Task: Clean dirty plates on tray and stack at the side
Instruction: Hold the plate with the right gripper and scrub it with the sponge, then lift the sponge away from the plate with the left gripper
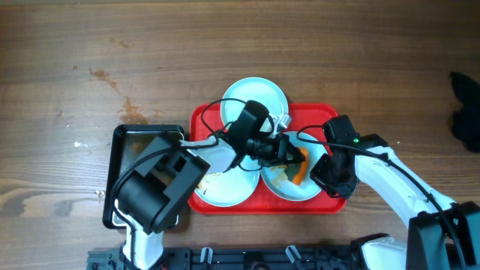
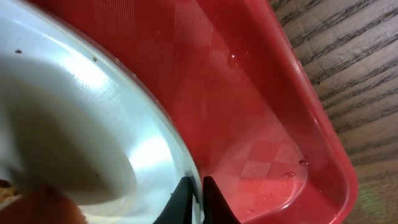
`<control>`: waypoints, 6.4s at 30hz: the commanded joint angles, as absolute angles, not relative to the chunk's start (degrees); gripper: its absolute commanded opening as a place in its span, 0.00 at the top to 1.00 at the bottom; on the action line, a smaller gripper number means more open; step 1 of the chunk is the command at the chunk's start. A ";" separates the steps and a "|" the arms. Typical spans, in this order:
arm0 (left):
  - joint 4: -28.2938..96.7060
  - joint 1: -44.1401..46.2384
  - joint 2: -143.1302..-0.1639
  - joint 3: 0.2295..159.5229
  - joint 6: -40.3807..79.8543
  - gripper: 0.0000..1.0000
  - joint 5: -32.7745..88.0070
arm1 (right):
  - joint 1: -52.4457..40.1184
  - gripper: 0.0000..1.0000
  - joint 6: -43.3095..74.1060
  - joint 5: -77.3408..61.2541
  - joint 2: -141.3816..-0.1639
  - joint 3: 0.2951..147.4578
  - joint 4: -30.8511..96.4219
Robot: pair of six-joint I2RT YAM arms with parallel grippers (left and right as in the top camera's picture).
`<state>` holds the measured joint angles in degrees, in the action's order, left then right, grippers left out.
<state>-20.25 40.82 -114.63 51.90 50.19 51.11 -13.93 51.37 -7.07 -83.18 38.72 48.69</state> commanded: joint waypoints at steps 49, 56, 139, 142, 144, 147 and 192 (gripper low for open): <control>45.50 46.41 -117.01 86.63 18.24 0.96 2.52 | -13.80 0.95 52.51 -4.84 -83.68 38.13 47.77; 43.03 54.63 -117.14 86.37 19.07 0.96 4.99 | -13.80 0.96 52.53 -5.23 -83.68 38.13 47.48; 54.70 49.65 -125.45 92.38 23.83 0.96 9.26 | -13.80 0.96 52.47 -6.11 -83.68 38.13 47.40; 56.21 49.47 -125.45 91.74 23.77 0.96 3.90 | -13.80 0.96 52.36 -6.11 -83.68 38.13 47.55; 57.63 48.88 -125.45 91.07 23.79 0.96 0.60 | -13.80 0.96 51.83 -6.11 -83.68 38.13 47.57; 59.88 47.57 -125.45 90.96 24.51 0.96 -7.35 | -13.80 0.96 51.83 -6.13 -83.68 38.13 47.51; 88.16 14.85 -113.01 110.85 32.03 0.96 -12.71 | -13.80 0.96 49.63 -6.17 -83.68 38.20 46.94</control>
